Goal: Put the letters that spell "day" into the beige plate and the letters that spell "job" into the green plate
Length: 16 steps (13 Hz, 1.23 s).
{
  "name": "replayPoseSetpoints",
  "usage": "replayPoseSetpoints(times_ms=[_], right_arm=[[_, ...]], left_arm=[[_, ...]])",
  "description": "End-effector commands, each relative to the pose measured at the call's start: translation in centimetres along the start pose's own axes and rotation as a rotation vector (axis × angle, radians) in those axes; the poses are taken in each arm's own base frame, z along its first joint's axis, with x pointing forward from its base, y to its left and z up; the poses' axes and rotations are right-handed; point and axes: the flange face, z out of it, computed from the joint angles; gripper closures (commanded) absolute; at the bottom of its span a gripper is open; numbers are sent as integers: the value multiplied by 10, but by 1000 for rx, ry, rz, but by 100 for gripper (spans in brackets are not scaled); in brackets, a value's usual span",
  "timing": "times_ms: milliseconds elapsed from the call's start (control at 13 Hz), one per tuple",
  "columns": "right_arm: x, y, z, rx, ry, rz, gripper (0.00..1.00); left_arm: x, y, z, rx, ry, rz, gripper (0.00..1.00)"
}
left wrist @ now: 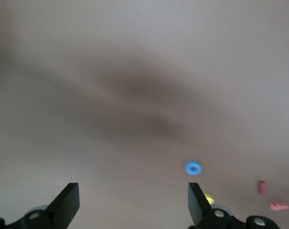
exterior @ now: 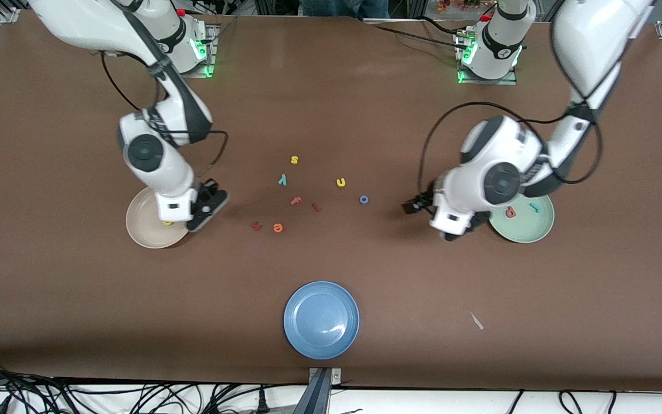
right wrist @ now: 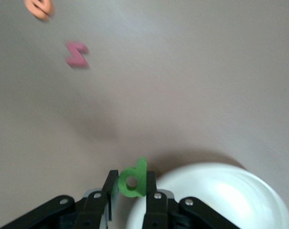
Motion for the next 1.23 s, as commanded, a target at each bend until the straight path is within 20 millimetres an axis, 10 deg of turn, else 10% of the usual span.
replayPoseSetpoints(times_ms=[0, 77, 231, 615, 1154], right_arm=[[-49, 43, 2, -3, -47, -65, 93], [-60, 51, 5, -2, -56, -69, 82], [-67, 52, 10, 3, -60, -43, 13], [-59, 41, 13, 26, -57, 56, 11], [25, -80, 19, 92, -40, 364, 12]], left_arm=[[-23, 25, 43, -5, -19, -32, 0], [-32, 36, 56, -27, -11, -47, 0], [-46, 49, 82, -61, 56, -48, 0], [-43, 59, 137, -71, 172, -62, 0], [-54, 64, 159, -45, 171, -42, 39]])
